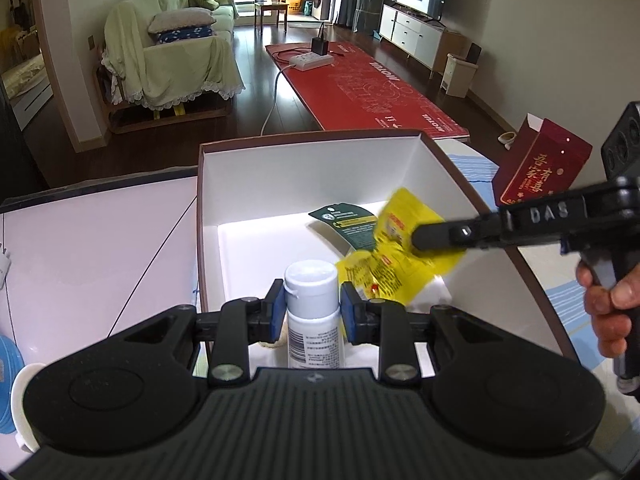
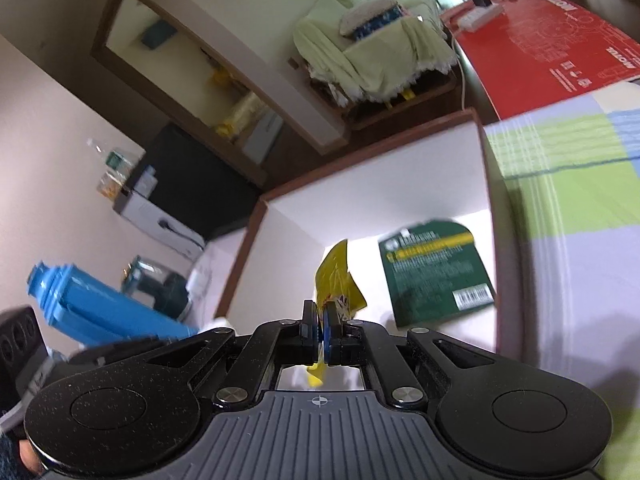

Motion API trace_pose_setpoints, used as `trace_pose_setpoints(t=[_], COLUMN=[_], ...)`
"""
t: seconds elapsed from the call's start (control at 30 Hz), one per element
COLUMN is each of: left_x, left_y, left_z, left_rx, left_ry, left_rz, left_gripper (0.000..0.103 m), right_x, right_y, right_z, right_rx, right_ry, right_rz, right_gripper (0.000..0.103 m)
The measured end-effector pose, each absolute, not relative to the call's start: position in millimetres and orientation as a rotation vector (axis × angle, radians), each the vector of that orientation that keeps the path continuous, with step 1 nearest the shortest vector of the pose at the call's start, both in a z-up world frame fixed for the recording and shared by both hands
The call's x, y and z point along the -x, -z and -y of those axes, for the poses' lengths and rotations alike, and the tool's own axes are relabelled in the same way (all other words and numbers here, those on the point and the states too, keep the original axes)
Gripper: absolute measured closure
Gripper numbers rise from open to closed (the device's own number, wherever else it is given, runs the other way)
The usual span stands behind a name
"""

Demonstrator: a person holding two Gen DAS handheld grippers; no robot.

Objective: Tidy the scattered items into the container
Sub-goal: 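Carry the yellow packet and the white bottle over the box with both tools, then open the right tool to drop the yellow packet while the left tool lowers the blue tube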

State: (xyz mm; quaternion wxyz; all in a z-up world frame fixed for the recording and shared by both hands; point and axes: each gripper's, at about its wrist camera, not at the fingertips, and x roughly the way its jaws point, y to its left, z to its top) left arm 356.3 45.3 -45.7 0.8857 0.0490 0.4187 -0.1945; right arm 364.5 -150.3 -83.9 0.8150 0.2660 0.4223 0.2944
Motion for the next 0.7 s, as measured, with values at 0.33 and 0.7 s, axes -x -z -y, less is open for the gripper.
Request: trace_pose_setpoints(t=[0.33, 0.7], left_x=[-362.5, -375.0], left_y=[54.2, 48.4], left_z=[-45.2, -35.0], left_rx=[-0.099, -0.116], left_ry=[0.391, 0.415], left_rz=[-0.895, -0.883], left_gripper=[0.079, 0.079], right_x=[-361.2, -307.2], right_y=[69.2, 47.2], right_z=[149.9, 133.3], right_rx=[-0.516, -0.033], right_ry=[-0.618, -0.522], right_rz=[-0.834, -0.785], right_gripper=[0.026, 0.026])
